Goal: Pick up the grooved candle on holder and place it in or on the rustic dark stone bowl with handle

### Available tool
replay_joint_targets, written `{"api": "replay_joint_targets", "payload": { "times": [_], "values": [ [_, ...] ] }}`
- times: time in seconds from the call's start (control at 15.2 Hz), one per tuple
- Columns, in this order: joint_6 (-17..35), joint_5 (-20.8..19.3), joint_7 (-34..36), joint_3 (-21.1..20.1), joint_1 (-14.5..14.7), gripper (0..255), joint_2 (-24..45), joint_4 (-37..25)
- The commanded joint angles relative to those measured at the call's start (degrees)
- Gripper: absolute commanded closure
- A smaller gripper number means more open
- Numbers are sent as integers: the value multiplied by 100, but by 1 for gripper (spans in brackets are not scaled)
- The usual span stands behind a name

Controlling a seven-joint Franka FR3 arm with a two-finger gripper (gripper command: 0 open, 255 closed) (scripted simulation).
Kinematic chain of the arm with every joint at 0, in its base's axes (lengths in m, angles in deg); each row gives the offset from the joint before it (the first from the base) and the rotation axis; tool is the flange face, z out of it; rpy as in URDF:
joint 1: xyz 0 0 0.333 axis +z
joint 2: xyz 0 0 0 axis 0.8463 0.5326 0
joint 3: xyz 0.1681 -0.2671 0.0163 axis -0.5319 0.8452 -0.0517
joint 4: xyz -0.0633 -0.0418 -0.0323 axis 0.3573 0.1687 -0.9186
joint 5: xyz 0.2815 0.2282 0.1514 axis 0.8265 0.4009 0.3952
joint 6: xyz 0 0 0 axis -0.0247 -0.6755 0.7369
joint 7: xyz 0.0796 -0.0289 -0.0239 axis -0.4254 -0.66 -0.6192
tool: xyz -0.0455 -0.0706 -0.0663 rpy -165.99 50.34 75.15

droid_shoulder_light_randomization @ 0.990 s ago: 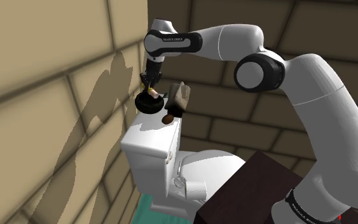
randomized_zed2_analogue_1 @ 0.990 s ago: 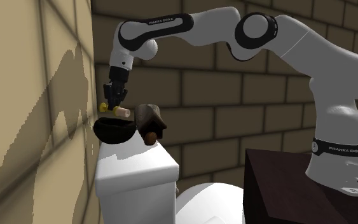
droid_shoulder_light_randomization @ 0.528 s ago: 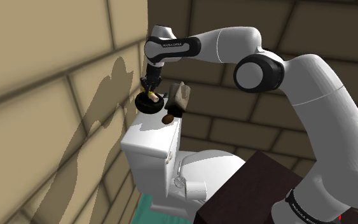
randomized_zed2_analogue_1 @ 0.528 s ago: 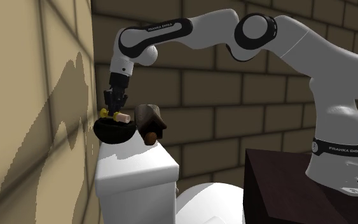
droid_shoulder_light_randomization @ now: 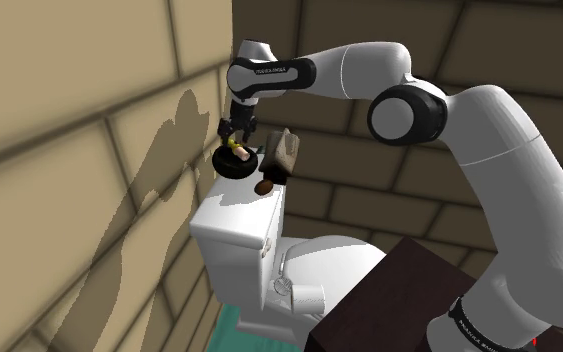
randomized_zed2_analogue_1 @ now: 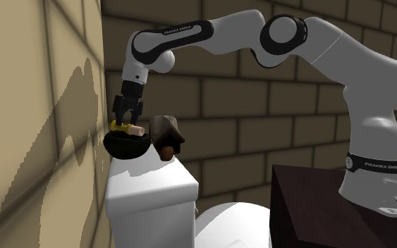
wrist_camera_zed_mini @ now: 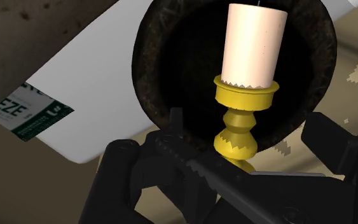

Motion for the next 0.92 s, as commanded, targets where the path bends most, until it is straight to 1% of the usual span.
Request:
{"api": "replay_joint_targets", "payload": {
  "times": [0.0, 0.07, 0.33, 0.86],
  "values": [
    [0, 0, 0, 0, 0, 0, 0, 0],
    [0, 0, 0, 0, 0, 0, 0, 0],
    [-481, 15, -4, -8, -53, 0, -322, -157],
    [-481, 15, -4, -8, -53, 0, -322, -157]
  ]
}}
